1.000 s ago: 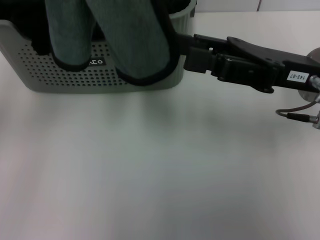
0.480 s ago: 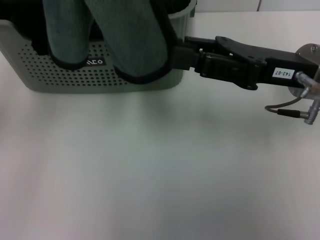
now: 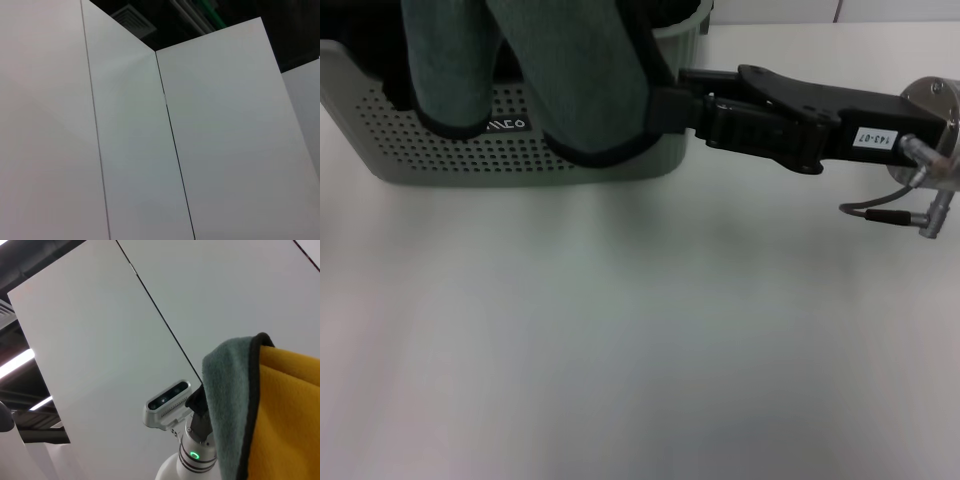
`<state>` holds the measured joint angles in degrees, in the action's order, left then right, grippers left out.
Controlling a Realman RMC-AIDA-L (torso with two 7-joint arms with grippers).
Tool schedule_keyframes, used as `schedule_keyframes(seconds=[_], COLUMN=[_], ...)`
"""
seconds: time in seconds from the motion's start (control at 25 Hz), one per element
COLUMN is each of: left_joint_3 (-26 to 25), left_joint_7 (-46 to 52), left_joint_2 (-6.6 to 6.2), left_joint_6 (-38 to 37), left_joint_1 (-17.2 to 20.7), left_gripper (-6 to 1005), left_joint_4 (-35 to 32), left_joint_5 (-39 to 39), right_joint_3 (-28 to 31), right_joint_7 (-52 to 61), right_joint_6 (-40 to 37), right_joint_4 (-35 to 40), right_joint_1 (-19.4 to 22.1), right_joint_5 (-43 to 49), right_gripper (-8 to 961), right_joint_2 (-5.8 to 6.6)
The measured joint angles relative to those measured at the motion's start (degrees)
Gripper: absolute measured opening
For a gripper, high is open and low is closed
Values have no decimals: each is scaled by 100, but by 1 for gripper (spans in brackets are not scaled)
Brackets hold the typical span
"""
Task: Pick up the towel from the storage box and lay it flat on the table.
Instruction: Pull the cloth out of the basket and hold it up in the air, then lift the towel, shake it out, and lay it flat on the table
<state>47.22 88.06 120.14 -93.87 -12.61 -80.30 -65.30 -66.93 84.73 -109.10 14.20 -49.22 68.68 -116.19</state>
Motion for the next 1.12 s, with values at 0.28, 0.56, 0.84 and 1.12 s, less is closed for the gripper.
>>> schedule_keyframes(seconds=[0.28,0.56,0.84,1.12], left_joint_3=[-20,3,-7,-37], left_joint_7=[-4,-164,-682,-1492], left_joint_2=[-5,-9,-9,-18], left_joint_6=[0,-65,-465,-1000], left_joint_1=[-5,1,137,342], left_gripper=[85,89,92,96], left_joint_4=[50,106,620,1224], left_joint_5=[1,-25,-7,89], right_joint_3=[-161,-326,-220,-219], right_joint_7=[-34,-183,22,810], right_joint_6=[3,-15,368,1359], right_joint_4=[29,168,1085,3514], right_joint_1=[-77,-56,514,1415], right_joint_5=[-10,-61,-129,214], right_gripper=[267,117,28,5], right_joint_2=[0,0,23,140])
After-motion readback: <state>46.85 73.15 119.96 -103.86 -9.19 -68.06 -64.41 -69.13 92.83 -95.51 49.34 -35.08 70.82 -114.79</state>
